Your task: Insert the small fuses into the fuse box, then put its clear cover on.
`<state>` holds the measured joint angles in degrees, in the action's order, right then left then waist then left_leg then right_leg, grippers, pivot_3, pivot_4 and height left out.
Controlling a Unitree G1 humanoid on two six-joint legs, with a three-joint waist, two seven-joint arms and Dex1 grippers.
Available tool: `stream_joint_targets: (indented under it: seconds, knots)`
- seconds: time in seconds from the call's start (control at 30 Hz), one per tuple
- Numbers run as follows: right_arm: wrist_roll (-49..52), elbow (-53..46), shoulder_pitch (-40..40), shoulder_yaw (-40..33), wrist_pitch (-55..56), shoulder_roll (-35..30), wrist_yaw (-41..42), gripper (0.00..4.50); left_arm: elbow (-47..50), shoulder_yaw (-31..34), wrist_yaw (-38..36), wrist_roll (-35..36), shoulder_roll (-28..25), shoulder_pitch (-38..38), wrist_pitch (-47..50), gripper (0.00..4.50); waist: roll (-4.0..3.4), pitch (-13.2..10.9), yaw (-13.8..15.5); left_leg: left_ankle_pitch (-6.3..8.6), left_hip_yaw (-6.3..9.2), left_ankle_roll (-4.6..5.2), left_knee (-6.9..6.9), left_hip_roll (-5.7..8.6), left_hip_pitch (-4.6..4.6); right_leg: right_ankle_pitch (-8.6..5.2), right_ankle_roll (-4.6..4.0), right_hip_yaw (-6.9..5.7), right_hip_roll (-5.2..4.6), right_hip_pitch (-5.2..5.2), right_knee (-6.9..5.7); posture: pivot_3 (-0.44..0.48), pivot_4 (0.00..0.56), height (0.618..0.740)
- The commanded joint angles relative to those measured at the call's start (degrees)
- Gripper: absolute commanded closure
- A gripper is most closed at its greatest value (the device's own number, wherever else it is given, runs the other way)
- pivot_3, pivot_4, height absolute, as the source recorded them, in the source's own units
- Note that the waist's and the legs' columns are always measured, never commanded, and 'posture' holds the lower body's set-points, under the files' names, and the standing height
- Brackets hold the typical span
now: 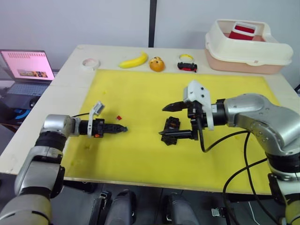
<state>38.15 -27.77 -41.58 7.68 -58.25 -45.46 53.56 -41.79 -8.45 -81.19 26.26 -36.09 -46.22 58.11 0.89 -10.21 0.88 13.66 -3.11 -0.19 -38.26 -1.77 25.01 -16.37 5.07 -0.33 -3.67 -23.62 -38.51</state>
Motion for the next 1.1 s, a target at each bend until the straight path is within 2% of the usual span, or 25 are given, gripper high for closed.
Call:
stream_joint_targets:
  seconds: [0.03,0.1,0.2,0.6,0.67,0.73,1.1]
  knots:
    - [0.77,-1.78,-0.63,-1.60,0.49,-0.51,-0.14,0.00,-0.89,0.32,0.93,-1.45,0.83,-0.76,-0.96,1.80,0.00,0.00,0.00,0.00,0.02,0.00,0.00,0.00,0.00,0.00,0.00,-0.01,0.00,0.02,0.02,0.000,0.150,0.740]
    - [0.93,-1.76,-0.61,-1.67,0.48,-0.47,-0.34,0.00,-0.93,0.41,0.79,-1.66,0.87,-0.70,-1.00,1.80,0.00,0.00,-0.01,0.00,0.05,0.00,0.00,0.00,0.00,0.00,0.00,-0.03,0.00,0.05,0.05,0.000,0.150,0.740]
    - [1.03,-1.74,-0.58,-1.56,0.57,-0.64,-0.21,0.00,-0.98,0.17,0.65,-2.46,0.77,-0.34,-1.61,2.68,0.00,0.00,-0.13,0.00,0.06,0.00,0.00,0.00,0.00,0.00,0.00,-0.05,0.00,0.05,0.06,0.000,0.150,0.740]
    - [1.84,-2.47,-0.11,-1.74,0.28,-0.83,-0.64,0.00,-1.32,0.80,1.06,-3.54,0.85,0.39,-2.84,2.68,0.00,0.00,-0.17,0.01,0.08,0.01,0.01,-0.02,0.00,0.00,0.00,-0.05,0.00,0.05,0.10,0.000,0.150,0.740]
    - [1.81,-2.09,-0.32,-1.59,0.47,-0.70,-0.52,0.00,-1.55,0.89,1.38,-3.73,0.89,0.39,-3.28,3.25,0.00,0.00,-0.16,0.01,0.07,0.01,0.01,-0.02,0.00,0.00,0.00,-0.05,0.00,0.05,0.10,0.000,0.150,0.740]
    - [1.64,-1.97,-0.28,-1.43,0.83,-0.82,-0.29,0.00,-1.25,0.88,1.49,-3.78,0.83,0.60,-3.26,4.01,0.00,0.00,-0.19,0.01,0.07,0.01,0.01,-0.02,0.00,0.00,0.00,-0.05,0.00,0.05,0.11,0.000,0.150,0.740]
    - [1.46,-1.07,-1.08,-0.48,1.67,-0.63,0.51,0.00,1.06,2.13,3.07,-3.43,0.52,2.59,-2.80,4.01,0.00,0.00,-0.36,0.01,0.08,0.01,0.02,-0.04,-0.01,0.00,-0.01,-0.05,0.02,0.04,0.11,0.000,0.150,0.740]
